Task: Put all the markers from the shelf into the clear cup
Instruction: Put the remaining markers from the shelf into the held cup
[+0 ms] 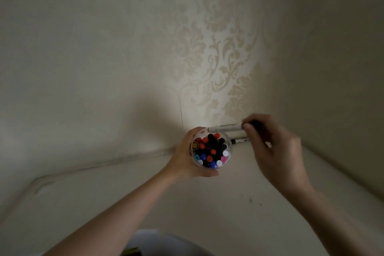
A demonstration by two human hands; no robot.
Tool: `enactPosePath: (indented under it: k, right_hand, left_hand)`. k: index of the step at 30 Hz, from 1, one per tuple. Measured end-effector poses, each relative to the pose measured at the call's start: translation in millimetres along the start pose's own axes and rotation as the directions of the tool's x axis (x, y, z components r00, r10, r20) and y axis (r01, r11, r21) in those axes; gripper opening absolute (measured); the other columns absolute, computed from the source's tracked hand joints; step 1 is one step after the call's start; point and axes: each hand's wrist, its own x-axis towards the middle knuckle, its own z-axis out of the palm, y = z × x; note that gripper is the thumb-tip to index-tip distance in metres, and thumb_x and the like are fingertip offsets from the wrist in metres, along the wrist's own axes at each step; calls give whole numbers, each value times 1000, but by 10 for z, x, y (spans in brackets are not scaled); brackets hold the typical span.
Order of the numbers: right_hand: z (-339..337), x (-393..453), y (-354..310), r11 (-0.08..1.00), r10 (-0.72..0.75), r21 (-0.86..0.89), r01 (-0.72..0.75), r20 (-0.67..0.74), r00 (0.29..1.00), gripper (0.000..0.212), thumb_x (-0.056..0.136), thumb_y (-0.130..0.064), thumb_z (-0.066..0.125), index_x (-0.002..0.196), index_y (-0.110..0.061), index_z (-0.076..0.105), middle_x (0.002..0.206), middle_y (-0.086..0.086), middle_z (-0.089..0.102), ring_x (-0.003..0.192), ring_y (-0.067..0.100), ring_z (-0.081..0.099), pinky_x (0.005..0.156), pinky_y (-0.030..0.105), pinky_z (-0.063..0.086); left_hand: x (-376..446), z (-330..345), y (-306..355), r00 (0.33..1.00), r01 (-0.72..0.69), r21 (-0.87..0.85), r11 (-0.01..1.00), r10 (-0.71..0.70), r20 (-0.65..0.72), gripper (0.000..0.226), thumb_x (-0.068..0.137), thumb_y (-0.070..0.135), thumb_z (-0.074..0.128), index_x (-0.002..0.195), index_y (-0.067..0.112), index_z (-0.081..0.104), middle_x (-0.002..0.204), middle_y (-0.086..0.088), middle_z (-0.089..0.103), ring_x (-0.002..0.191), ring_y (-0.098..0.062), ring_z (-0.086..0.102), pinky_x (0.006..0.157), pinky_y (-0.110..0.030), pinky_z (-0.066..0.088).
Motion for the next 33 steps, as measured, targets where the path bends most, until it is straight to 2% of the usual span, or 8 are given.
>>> enactPosePath:
  k: [4,7,10,14,22,25,29,33]
  right_hand:
    - [275,-87,45,998,-35,-49,39,91,995,7,90,-17,61,96,-15,65,83,-8,66,75,-3,59,65,2,40]
    - [423,-88,100,984,-126,-110,138,114,986,15,92,-23,55,101,-15,64,90,-3,68,79,3,60,66,11,49]
    - [517,-59,125,955,-105,-265,131,108,989,21,90,-25,60,110,-21,57,83,-5,69,68,10,63,52,25,52]
    - [657,-28,188,928,-78,-359,103,82,994,24,86,-33,65,101,-21,52,68,-6,67,53,12,61,41,25,46]
    - [719,-93,332,927,-142,-333,169,105,984,27,87,-42,61,105,-24,70,92,-4,62,73,11,59,54,25,51]
    - [604,-4,622,945,-136,-299,131,5,991,26,89,-29,63,111,-17,69,102,3,59,78,15,58,67,26,50]
    - [541,28,1532,900,155,-426,-96,107,982,36,81,-3,57,116,-12,62,115,9,61,100,31,62,83,42,50]
    - [672,-125,2138,718,491,-695,-46,458,741,58,89,-13,46,144,-20,29,150,3,34,139,19,30,111,46,25]
  left_hand:
    - [-29,-6,32,999,-32,-7,999,32,-9,102,52,14,100,138,24,45,134,15,56,128,-12,57,103,-38,55]
    - [-45,-10,58,999,-37,1,999,37,-18,99,54,15,99,135,32,45,133,22,55,129,-9,55,104,-33,53]
    - [-65,-15,64,1000,-18,-6,1000,18,-18,101,54,17,99,136,33,44,133,23,53,129,-7,55,105,-35,53]
    - [-61,-13,73,1000,-5,-11,1000,5,6,104,53,21,99,139,32,42,136,18,53,130,-12,56,105,-44,53]
    - [-47,-43,52,1000,10,-56,998,-10,7,105,52,10,99,140,24,43,136,12,55,128,-11,57,102,-38,55]
    - [-20,-69,21,999,45,-97,994,-44,13,102,54,9,98,138,33,44,135,13,55,129,-9,55,103,-34,55]
    - [54,-93,-14,997,73,-106,992,-72,13,99,52,16,98,131,47,46,135,18,56,131,-5,54,102,-27,52]
    - [144,-80,2,996,88,-94,992,-87,16,100,52,20,98,135,39,46,138,13,56,132,-9,54,106,-31,50]
